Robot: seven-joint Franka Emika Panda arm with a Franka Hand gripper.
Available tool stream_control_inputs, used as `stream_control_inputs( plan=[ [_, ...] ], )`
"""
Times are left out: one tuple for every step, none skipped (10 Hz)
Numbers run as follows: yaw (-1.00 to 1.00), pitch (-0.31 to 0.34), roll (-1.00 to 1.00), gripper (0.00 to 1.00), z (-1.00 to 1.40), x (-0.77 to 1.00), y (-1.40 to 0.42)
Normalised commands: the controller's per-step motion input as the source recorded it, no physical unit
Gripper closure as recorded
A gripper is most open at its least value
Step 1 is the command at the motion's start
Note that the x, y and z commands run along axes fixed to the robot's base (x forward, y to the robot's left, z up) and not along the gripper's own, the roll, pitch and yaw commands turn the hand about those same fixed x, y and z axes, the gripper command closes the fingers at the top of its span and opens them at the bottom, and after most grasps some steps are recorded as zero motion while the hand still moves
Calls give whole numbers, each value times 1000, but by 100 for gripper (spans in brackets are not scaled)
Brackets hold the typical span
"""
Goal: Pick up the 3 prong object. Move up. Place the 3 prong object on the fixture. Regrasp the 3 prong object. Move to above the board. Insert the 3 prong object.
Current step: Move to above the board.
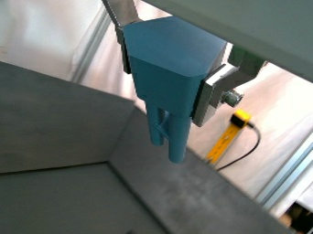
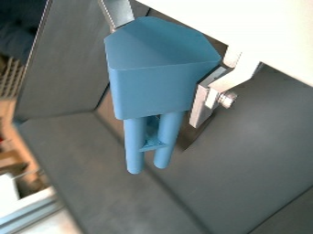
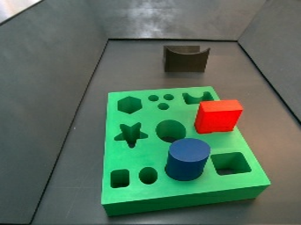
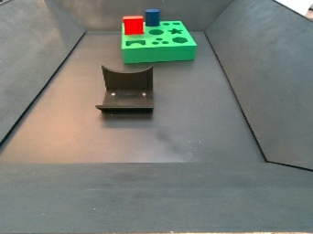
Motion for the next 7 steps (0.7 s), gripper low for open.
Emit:
stream_control_inputs(
  plan=[
    [-76, -16, -1000, 100, 229, -368, -1000],
    [-80, -16, -1000, 100, 247, -392, -1000],
    [-83, -15, -1000, 100, 256, -420, -1000],
    [-85, -14, -1000, 100, 282, -458, -1000],
    [-84, -17, -1000, 100, 245, -400, -823],
    [-83, -19, -1000, 100, 139, -257, -398],
    [-79, -31, -1000, 100, 66, -182, -152]
  ],
)
